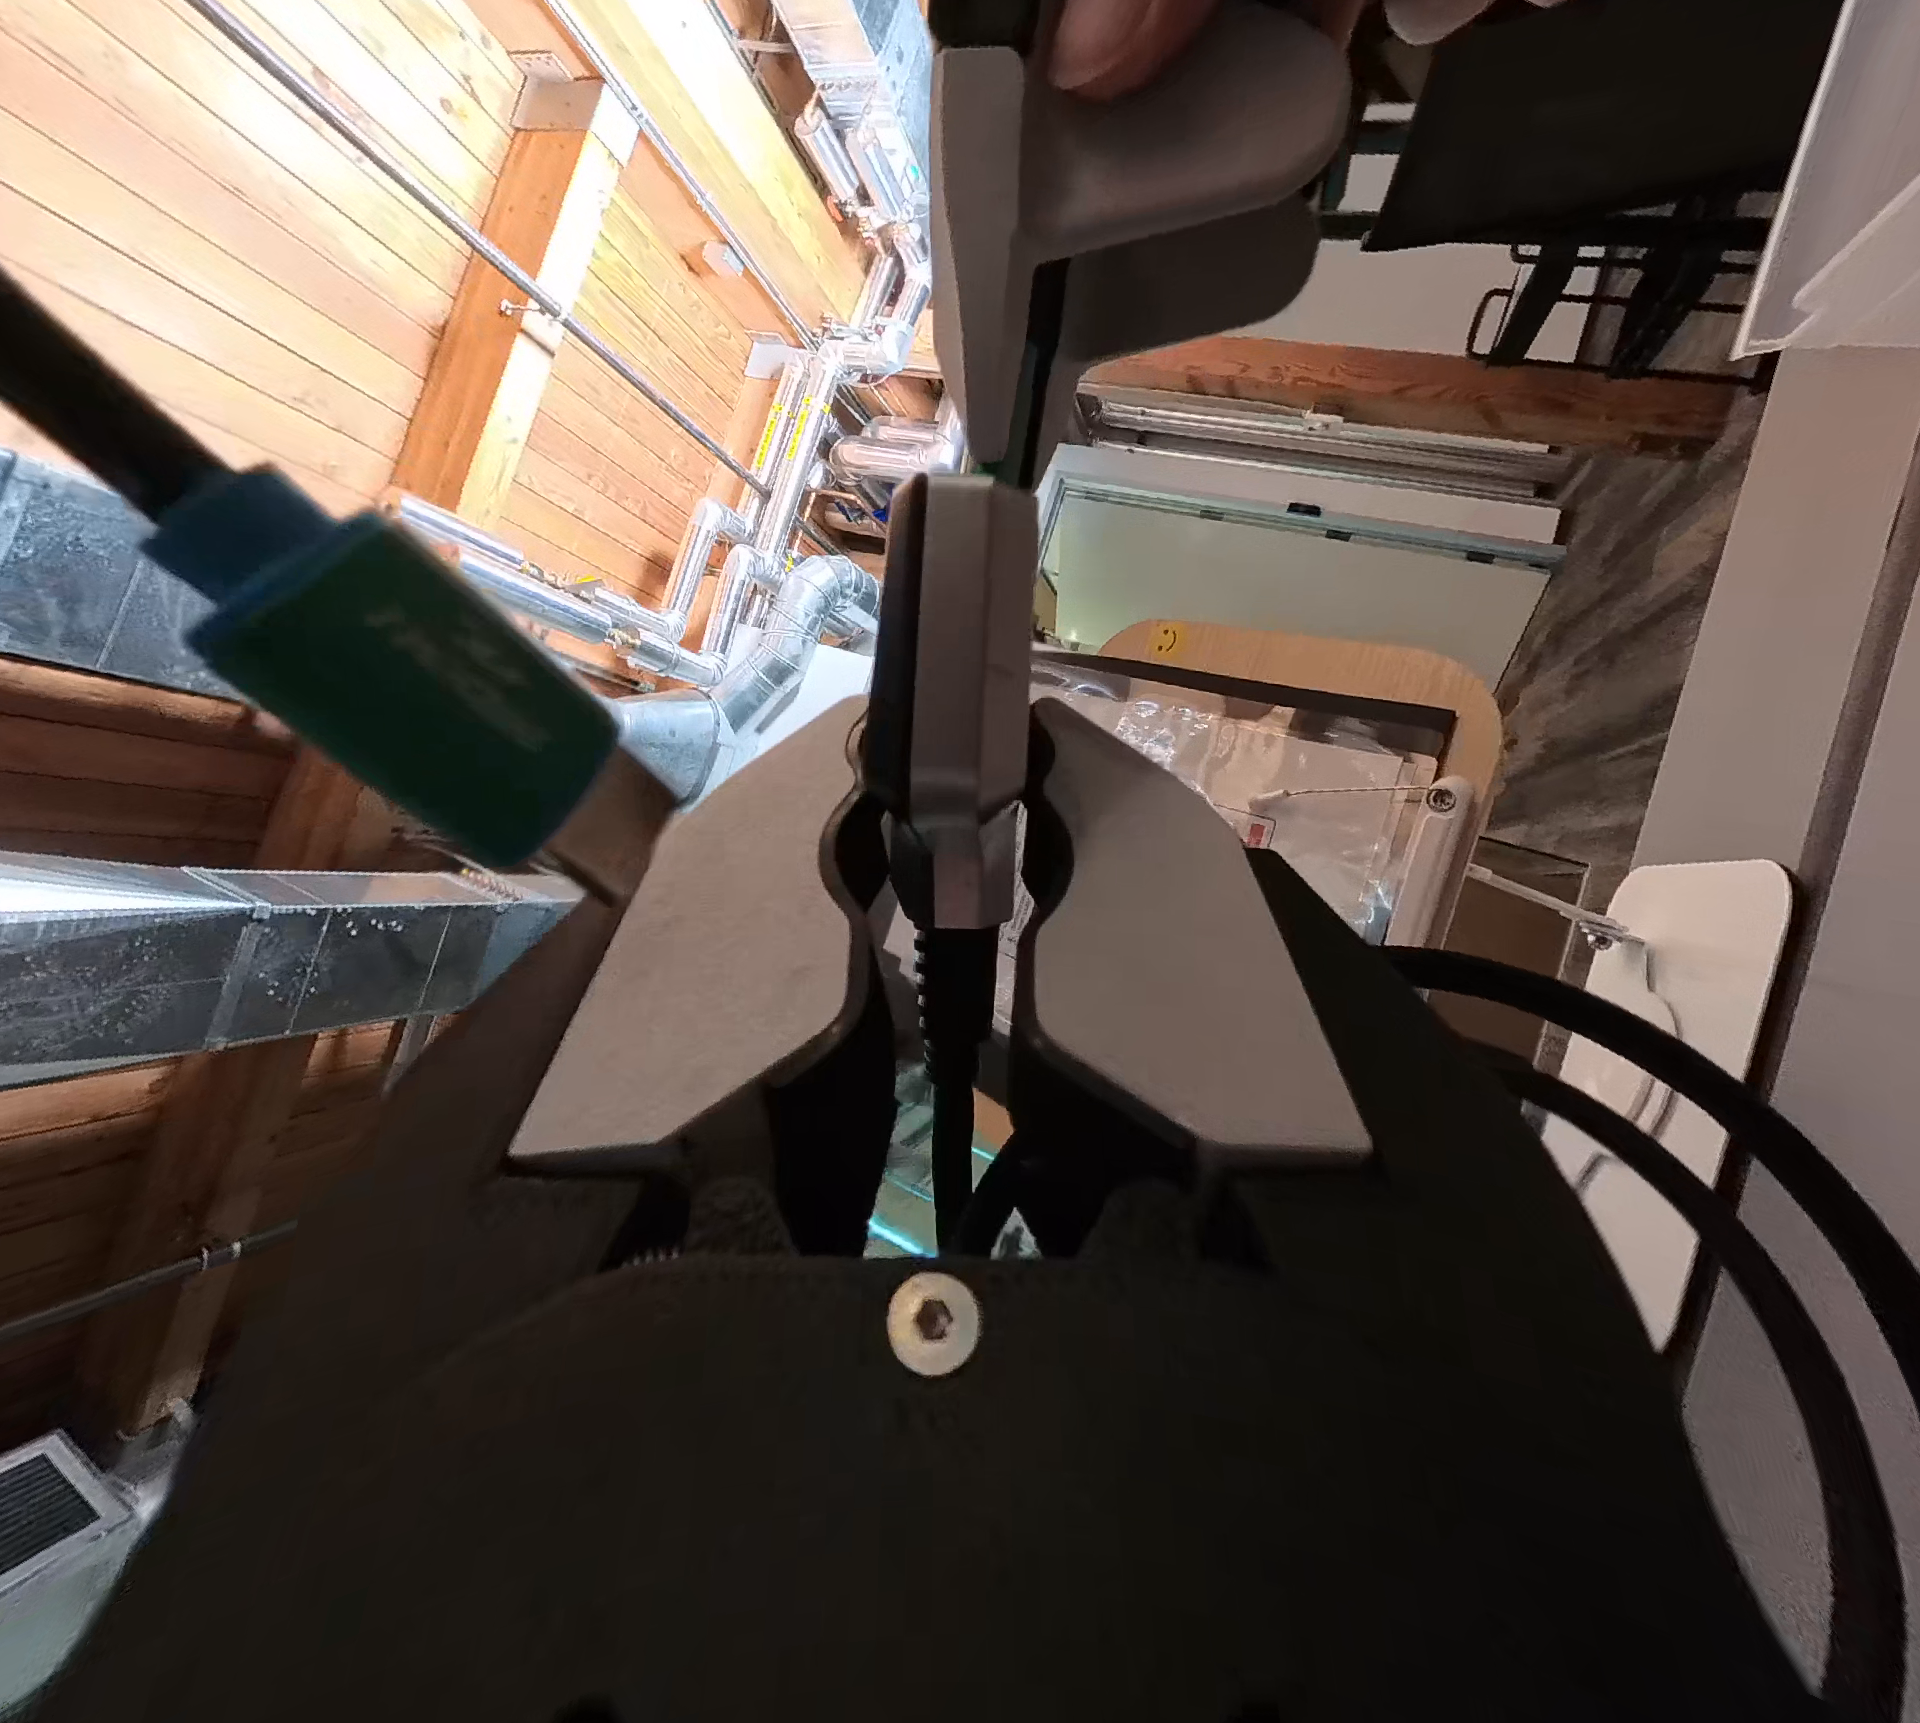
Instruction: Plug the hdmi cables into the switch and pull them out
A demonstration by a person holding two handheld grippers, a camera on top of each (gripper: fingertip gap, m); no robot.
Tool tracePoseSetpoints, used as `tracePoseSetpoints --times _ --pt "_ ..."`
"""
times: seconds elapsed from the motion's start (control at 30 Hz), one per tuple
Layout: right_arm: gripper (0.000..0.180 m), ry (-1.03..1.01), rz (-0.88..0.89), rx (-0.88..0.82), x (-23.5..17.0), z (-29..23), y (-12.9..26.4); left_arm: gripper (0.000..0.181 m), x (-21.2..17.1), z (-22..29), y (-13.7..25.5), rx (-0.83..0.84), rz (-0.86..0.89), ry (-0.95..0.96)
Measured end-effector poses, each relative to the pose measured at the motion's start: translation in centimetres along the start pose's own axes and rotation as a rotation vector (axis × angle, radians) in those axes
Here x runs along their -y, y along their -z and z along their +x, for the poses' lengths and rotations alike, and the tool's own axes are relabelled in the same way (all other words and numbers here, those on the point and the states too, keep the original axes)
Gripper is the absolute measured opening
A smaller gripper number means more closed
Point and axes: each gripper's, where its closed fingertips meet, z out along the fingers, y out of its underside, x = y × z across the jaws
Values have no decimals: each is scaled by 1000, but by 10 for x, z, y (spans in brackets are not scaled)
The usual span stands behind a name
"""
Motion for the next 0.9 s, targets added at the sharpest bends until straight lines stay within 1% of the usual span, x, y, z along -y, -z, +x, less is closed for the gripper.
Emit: tracePoseSetpoints --times 0.07,0.13,0.3,0.4,0.47,0.63,0.73,0.9 --pt "22 27 -26 3 -3 -2 2 21 3 2 1 -18 22 0" --pt "22 56 -14 22 -2 -5 4 21 7 1 3 -22 43 3" --pt "22 -37 11 70 -1 -7 1 21 8 -2 6 -52 60 57" --pt "22 -58 23 81 0 -9 0 21 9 -3 8 -54 71 78" --pt "22 -52 4 78 -2 -10 0 21 10 -2 9 -67 82 91" --pt "22 39 -60 44 -4 -15 3 21 16 -1 12 -82 118 71" --pt "22 32 -71 17 -2 -18 -1 21 17 -3 13 -69 120 67" --pt "22 -9 -49 41 1 -19 0 20 19 -5 14 -68 118 72"
